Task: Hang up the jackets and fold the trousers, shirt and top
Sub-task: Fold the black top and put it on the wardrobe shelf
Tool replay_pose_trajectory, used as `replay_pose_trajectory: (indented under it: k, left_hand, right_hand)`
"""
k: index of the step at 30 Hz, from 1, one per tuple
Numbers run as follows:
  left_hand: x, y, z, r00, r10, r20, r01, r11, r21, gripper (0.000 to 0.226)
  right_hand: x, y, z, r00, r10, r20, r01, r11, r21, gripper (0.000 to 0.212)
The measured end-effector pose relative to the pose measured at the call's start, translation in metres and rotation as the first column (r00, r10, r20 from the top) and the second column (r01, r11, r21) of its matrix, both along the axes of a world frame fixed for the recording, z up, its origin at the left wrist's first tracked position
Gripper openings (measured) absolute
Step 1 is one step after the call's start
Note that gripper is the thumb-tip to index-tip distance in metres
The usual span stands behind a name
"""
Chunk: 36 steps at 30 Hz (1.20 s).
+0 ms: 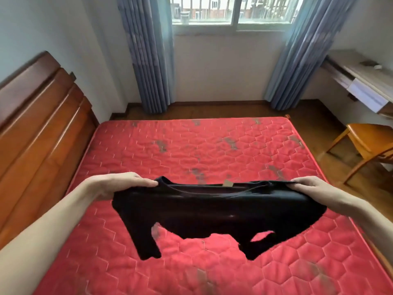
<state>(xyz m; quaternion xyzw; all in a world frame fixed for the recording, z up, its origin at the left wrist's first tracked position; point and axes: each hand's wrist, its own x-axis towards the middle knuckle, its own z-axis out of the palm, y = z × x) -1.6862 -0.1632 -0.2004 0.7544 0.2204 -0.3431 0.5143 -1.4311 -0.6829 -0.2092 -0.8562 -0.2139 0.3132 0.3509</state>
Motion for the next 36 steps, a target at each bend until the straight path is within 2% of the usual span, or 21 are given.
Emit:
replay_pose_trajectory:
  k: [2,4,7,10,14,18,21,22,26,28,33,36]
  left_hand:
    - [0.009,0.007,-0.001,1.000,-0.013,-0.018,0.013,0.999,-0.037,0.068]
    - [0.021,0.006,-0.007,1.000,0.024,0.005,-0.024,0.999,-0.038,0.061]
    - [0.040,-0.005,-0.033,0.983,0.166,0.083,-0.167,0.986,0.006,0.047]
    - [0.061,-0.021,-0.086,0.932,0.321,0.168,-0.341,0.934,0.104,0.042]
    - [0.090,-0.030,-0.181,0.883,0.398,0.249,-0.454,0.860,0.232,0.042]
    - [0.114,-0.031,-0.292,0.869,0.381,0.315,-0.479,0.805,0.349,0.053]
    - [0.130,-0.016,-0.384,0.870,0.382,0.311,-0.480,0.801,0.358,0.053]
    - [0.135,-0.010,-0.399,0.876,0.372,0.307,-0.468,0.811,0.351,0.050]
    - [0.169,0.023,-0.473,0.906,0.352,0.235,-0.412,0.861,0.298,0.036]
    - [0.189,0.036,-0.502,0.905,0.344,0.251,-0.411,0.860,0.304,0.031]
    - [0.231,0.052,-0.547,0.843,0.398,0.362,-0.508,0.812,0.289,0.027]
    - [0.255,0.060,-0.565,0.776,0.464,0.427,-0.607,0.735,0.302,0.025]
  right_hand:
    - [0.011,-0.001,0.009,1.000,0.001,0.002,-0.001,1.000,-0.011,0.035]
    - [0.021,0.006,0.012,0.997,-0.008,0.082,0.007,1.000,0.005,0.035]
    - [0.044,0.026,-0.008,0.977,-0.011,0.213,0.018,0.999,-0.032,0.030]
    - [0.066,0.046,-0.054,0.975,-0.013,0.223,0.035,0.995,-0.095,0.030]
    - [0.084,0.071,-0.151,0.981,-0.119,0.151,0.134,0.986,-0.096,0.029]
    - [0.099,0.087,-0.285,0.949,-0.284,0.135,0.300,0.946,-0.123,0.030]
    - [0.119,0.102,-0.387,0.919,-0.363,0.156,0.381,0.919,-0.101,0.030]
    - [0.126,0.105,-0.403,0.912,-0.362,0.193,0.385,0.918,-0.097,0.030]
    - [0.157,0.124,-0.479,0.889,-0.193,0.414,0.307,0.924,-0.228,0.028]
    - [0.172,0.132,-0.510,0.867,-0.101,0.487,0.288,0.900,-0.327,0.029]
    - [0.213,0.152,-0.543,0.855,0.029,0.517,0.238,0.865,-0.443,0.037]
    - [0.241,0.167,-0.550,0.859,0.070,0.506,0.209,0.856,-0.473,0.039]
